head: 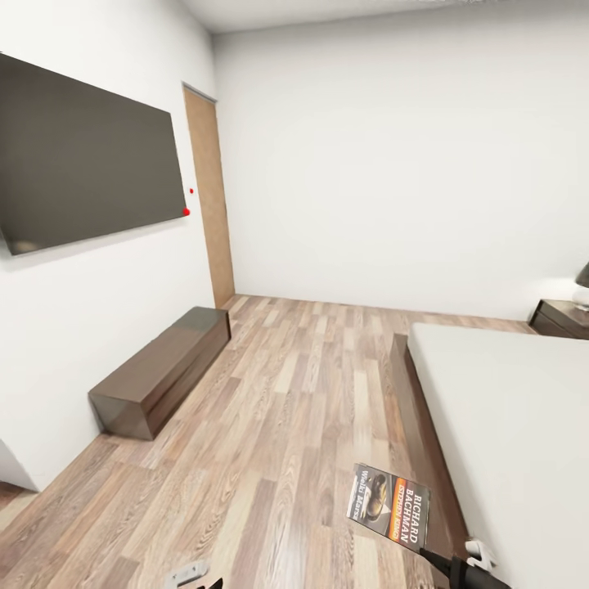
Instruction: In the bedroom, move the book from the bed onto either nightstand, and place the two sandals side by side next to the bed.
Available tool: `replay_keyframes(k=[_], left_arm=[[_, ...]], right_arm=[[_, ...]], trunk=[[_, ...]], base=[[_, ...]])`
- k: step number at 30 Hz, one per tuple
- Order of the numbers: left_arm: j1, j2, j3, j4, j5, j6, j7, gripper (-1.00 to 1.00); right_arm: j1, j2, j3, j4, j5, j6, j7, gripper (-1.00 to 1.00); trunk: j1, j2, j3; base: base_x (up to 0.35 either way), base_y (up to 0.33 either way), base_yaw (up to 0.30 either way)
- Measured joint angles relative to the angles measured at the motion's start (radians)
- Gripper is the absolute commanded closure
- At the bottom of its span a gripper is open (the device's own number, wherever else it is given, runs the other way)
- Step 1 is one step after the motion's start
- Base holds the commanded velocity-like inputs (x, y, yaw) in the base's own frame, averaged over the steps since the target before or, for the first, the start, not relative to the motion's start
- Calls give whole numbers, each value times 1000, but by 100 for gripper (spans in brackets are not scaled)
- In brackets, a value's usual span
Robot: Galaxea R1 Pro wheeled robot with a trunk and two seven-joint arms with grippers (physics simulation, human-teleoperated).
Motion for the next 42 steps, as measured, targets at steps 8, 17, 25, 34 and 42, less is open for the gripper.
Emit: replay_keyframes(k=[8,17,25,34,42], left_arm=[[0,0,0,0,0,0,0,-100],[0,1,0,-1,0,0,0,-100],[0,1,0,0,0,0,0,-100],[0,1,0,-1,0,0,0,-100],[0,1,0,-1,0,0,0,-100]], right_arm=[[0,0,-3,0,-1,0,0,100],[0,0,-3,0,-1,0,0,100],[0,0,-3,0,-1,0,0,100],[0,0,-2,0,-1,0,0,100],[0,0,-4,0,-1,0,0,100]], trunk=[[0,0,-4],[0,0,-5],[0,0,-5],[-1,0,-5],[0,0,-5]], base=[[0,0,-163],[0,0,-11],[0,0,0],[239,0,0],[181,0,0]])
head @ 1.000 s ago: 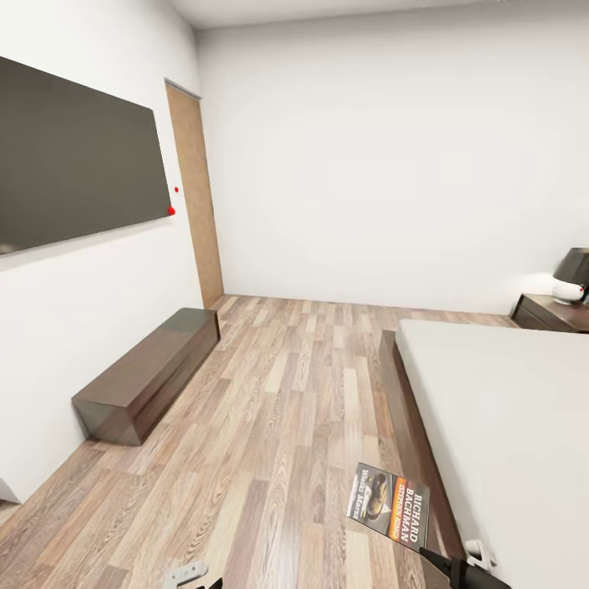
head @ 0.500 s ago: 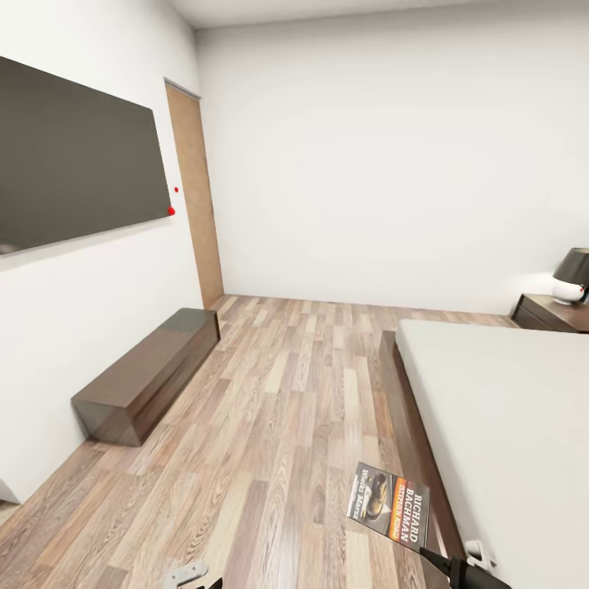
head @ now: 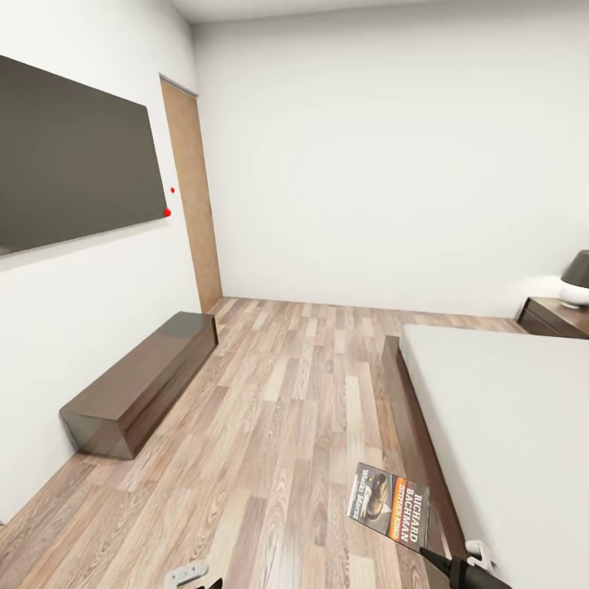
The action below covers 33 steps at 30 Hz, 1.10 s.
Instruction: In the bedroom, move the book from the bed onto either nightstand, and place the two sandals side by side next to the bed.
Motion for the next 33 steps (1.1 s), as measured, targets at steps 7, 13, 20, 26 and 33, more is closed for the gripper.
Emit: replay_keyframes(k=[7,13,20,26,33], left_arm=[[0,0,0,0,0,0,0,-100],[0,0,0,1,0,0,0,-100],[0,0,0,0,0,0,0,-100],[0,0,0,0,0,0,0,-100],[0,1,1,0,0,0,0,-100]], right_arm=[[0,0,0,0,0,0,0,100],[0,0,0,0,0,0,0,100],[0,0,0,0,0,0,0,100],[0,0,0,0,0,0,0,100],[0,0,2,0,0,0,0,100]], trunk=[[0,0,7],[0,0,17],[0,0,25],[0,0,26],[0,0,26]], base=[[7,0,0],[0,0,0],[0,0,0],[0,0,0],[53,0,0]])
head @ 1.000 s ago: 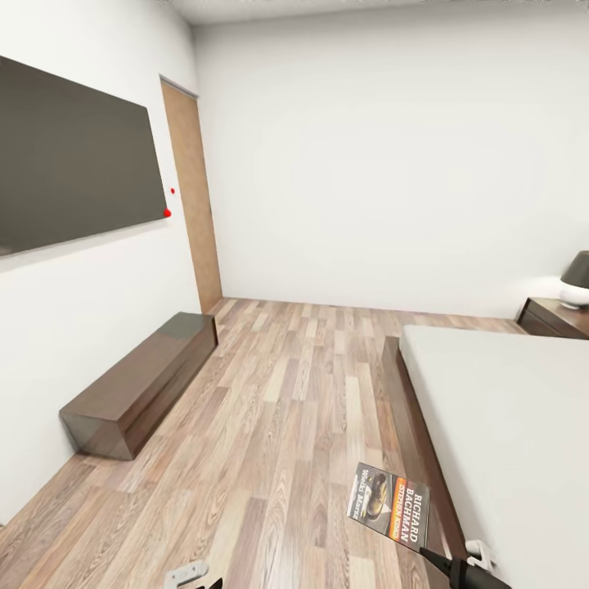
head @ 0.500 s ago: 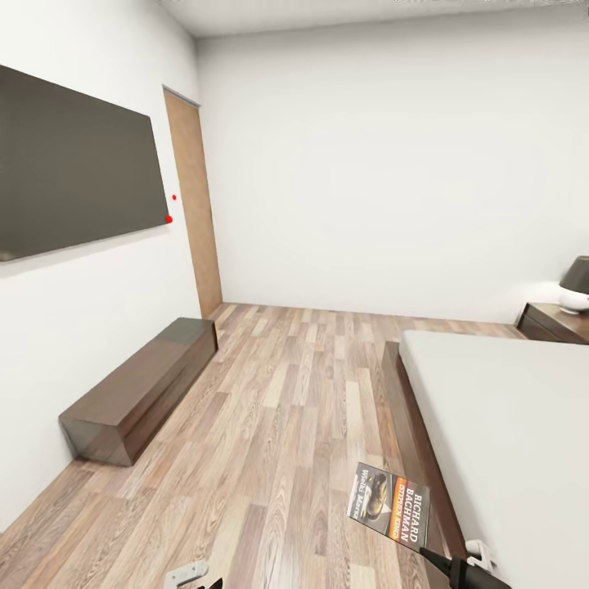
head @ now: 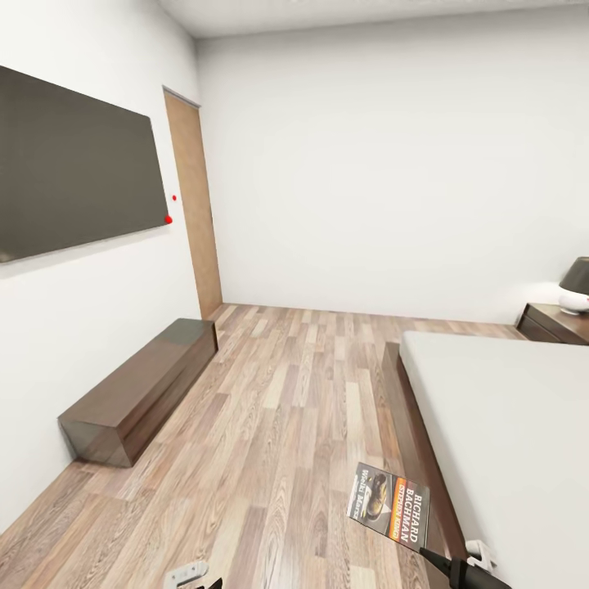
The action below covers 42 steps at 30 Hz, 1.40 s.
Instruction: In the bedroom, move the book from the bed onto either nightstand, and place the two sandals side by side next to the bed.
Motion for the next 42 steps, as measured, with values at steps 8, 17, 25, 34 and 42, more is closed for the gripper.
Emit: replay_keyframes(k=[8,17,25,34,42], left_arm=[[0,0,0,0,0,0,0,-100],[0,0,0,0,0,0,0,-100],[0,0,0,0,0,0,0,-100],[0,0,0,0,0,0,0,-100],[0,0,0,0,0,0,0,-100]], right_arm=[[0,0,0,0,0,0,0,100],[0,4,1,0,1,-1,0,100],[0,5,2,0,1,-1,0,100],[0,5,2,0,1,-1,0,100],[0,5,2,0,1,0,0,100]], trunk=[[0,0,0],[0,0,0],[0,0,0],[0,0,0],[0,0,0]], base=[[287,0,0],[320,0,0],[321,0,-91],[321,0,-132],[321,0,-7]])
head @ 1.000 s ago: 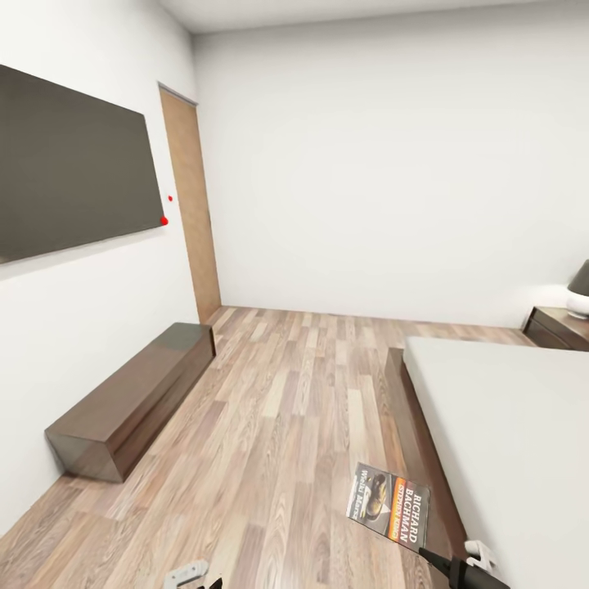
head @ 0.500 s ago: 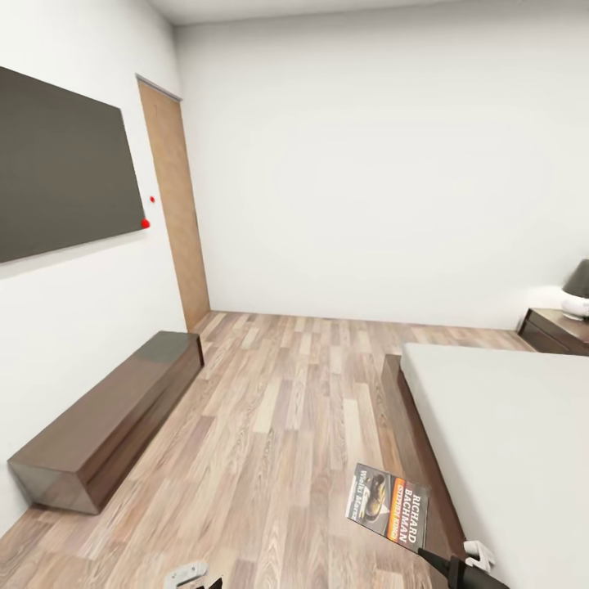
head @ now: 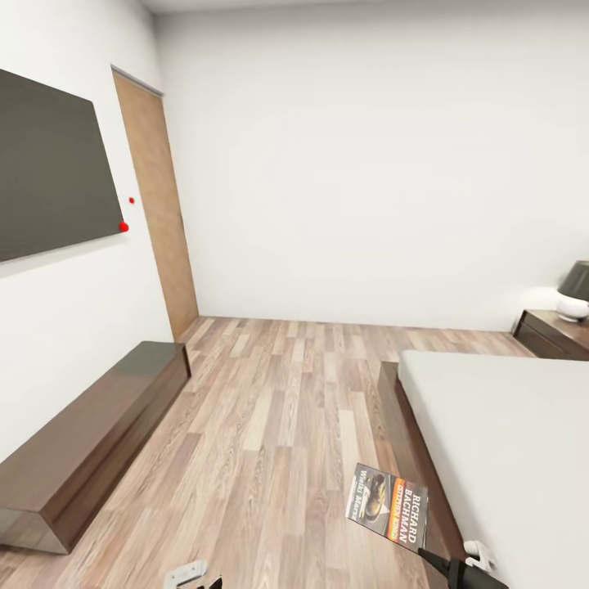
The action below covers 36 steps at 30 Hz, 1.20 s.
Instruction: In the bedroom, move the book from the bed onto either nightstand, and place the two sandals side by side next to the bed.
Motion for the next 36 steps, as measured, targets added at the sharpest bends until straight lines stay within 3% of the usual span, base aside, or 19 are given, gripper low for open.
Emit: replay_keyframes(k=[31,36], left_arm=[[0,-1,-3,0,-2,-2,5,-100],[0,-1,-14,-3,-5,-25,81,-100]], right_arm=[[0,2,0,0,0,0,-2,100],[0,2,0,1,0,-1,-3,100]], trunk=[[0,0,0],[0,0,0]], base=[[321,0,0],[321,0,0]])
